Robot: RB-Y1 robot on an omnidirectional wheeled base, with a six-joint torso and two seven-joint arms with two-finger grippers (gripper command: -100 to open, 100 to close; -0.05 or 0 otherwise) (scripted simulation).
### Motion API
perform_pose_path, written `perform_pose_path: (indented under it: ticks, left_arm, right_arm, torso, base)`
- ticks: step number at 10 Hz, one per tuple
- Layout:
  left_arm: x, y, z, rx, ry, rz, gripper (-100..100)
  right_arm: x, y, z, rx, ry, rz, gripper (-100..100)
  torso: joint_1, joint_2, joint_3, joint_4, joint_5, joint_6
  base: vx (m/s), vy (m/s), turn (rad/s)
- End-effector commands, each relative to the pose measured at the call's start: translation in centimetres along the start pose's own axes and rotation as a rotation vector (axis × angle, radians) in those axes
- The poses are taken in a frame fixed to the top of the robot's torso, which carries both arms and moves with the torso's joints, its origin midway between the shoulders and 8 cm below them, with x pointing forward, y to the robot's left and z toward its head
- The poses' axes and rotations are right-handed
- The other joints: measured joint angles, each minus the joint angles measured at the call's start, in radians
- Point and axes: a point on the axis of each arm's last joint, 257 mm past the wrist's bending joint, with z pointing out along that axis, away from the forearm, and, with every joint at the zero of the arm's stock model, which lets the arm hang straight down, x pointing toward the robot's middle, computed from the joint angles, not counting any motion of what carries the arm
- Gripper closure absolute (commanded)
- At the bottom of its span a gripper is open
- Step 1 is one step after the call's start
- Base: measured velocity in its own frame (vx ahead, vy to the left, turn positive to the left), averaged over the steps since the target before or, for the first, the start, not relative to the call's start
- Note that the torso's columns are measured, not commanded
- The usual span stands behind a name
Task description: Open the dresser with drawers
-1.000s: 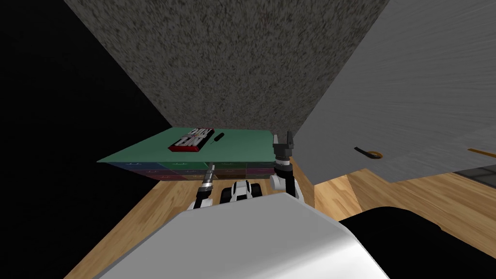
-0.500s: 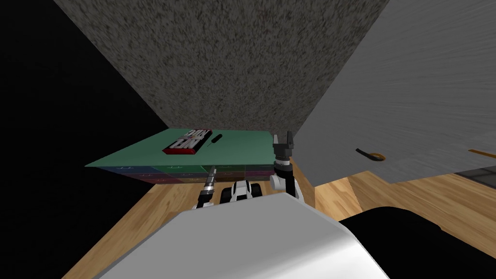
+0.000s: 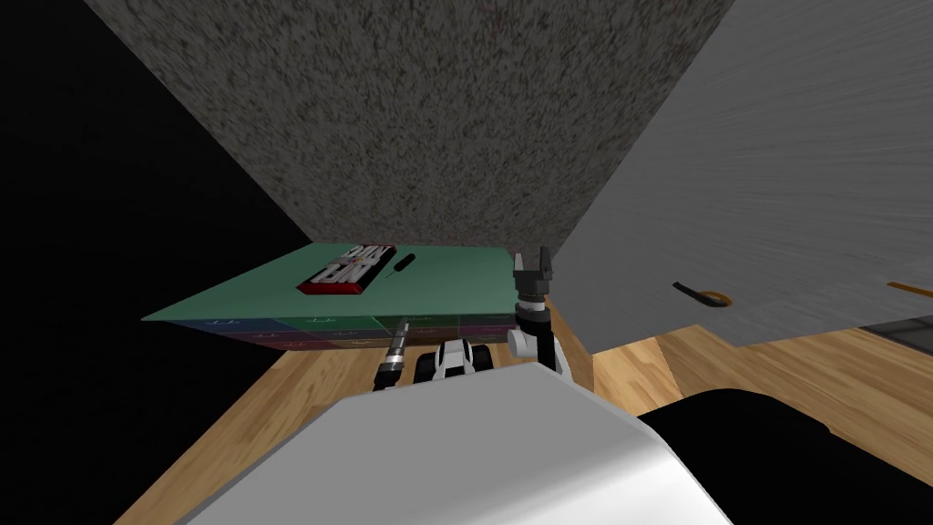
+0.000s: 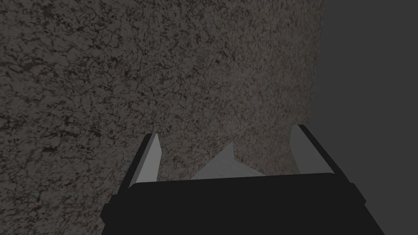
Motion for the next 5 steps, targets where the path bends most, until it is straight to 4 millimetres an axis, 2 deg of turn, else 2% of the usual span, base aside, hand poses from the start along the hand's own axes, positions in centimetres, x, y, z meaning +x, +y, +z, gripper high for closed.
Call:
perform_pose_path:
  ticks: [1,4,5]
  left_arm:
    - [0.5,1.9,-1.4,-0.045,0.016,0.000,-100]
    - [0.7,3.5,-2.7,-0.085,0.032,0.006,-100]
    - [0.7,3.5,-2.7,-0.085,0.032,0.006,-100]
  right_arm:
    - [0.0,0.0,0.0,0.000,0.000,0.000,0]
    - [0.0,0.0,0.0,0.000,0.000,0.000,0]
    - [0.0,0.0,0.0,0.000,0.000,0.000,0]
  torso:
    - [-0.001,-0.001,-0.001,0.000,0.000,0.000]
    - [0.000,-0.001,-0.001,0.000,0.000,0.000]
    - [0.000,-0.001,0.000,0.000,0.000,0.000]
  base:
    - [0.059,-0.038,-0.016]
    - [0.068,-0.034,-0.010]
    - [0.038,-0.021,0.000]
